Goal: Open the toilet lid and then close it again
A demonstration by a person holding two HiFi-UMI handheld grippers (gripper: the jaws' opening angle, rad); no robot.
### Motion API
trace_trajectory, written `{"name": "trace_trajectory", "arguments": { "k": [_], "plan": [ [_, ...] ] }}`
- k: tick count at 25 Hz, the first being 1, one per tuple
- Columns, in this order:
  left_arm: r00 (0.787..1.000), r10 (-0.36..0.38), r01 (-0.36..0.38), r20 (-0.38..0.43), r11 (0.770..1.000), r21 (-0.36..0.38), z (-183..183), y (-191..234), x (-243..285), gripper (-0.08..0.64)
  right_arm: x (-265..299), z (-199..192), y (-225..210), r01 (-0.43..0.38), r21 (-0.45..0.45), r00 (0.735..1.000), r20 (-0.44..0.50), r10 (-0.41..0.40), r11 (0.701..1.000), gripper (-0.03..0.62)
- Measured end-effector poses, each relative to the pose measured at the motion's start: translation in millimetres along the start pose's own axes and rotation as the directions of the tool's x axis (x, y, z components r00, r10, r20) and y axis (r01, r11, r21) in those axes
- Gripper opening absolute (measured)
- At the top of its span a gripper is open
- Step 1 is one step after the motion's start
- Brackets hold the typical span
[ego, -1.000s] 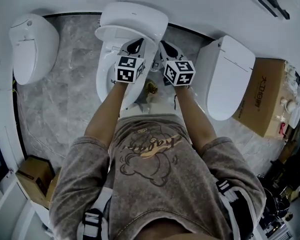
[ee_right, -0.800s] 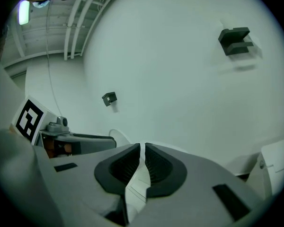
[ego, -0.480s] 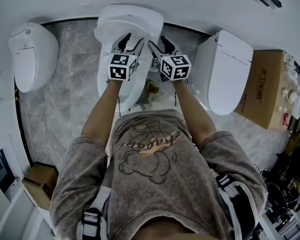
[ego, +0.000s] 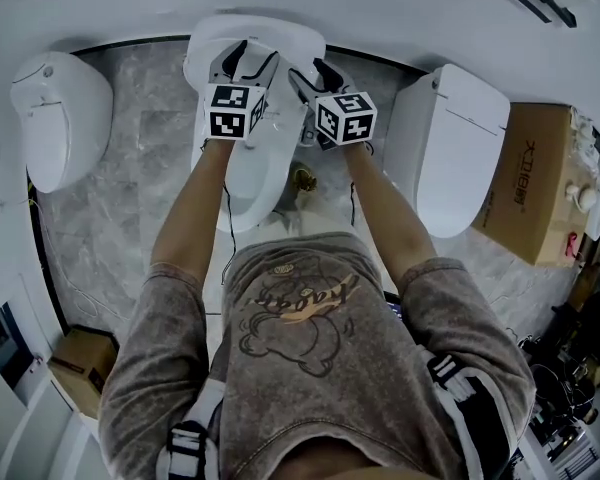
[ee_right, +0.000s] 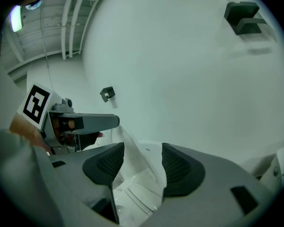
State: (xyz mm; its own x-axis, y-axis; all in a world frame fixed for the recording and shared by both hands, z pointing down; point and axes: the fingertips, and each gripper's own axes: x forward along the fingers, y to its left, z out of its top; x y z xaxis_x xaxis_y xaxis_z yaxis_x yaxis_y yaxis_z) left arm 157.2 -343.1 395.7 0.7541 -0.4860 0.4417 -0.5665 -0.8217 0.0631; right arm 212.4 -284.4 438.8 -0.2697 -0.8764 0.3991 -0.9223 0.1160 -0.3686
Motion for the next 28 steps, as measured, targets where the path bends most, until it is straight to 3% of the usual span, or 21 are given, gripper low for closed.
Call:
{"name": "trace_trajectory", "arguments": {
  "k": [6,16,20,28],
  "plan": [
    [0.999,0.0,0.002,-0.047,0.999,0.049,6,5,29,0.249,33,-6,4,-0.073,-0.009,0.996,-0.043,0.073,0.997,0.247],
    [0.995,0.055,-0.052,-0.087,0.998,0.038,-1,8,36,0.249,44,-16,13,-0.161,0.046,0.985,-0.05,0.164,0.986,0.247],
    [0.991,0.066,-0.064,-0.118,0.998,0.025,-3,8,30,0.247,42,-19,20,-0.184,0.051,0.981,-0.06,0.187,0.982,0.247],
    [0.99,0.111,-0.112,-0.086,0.994,-0.006,-13,-1,-17,0.236,17,-33,53,-0.227,0.011,0.971,-0.079,0.227,0.974,0.247]
  ]
}}
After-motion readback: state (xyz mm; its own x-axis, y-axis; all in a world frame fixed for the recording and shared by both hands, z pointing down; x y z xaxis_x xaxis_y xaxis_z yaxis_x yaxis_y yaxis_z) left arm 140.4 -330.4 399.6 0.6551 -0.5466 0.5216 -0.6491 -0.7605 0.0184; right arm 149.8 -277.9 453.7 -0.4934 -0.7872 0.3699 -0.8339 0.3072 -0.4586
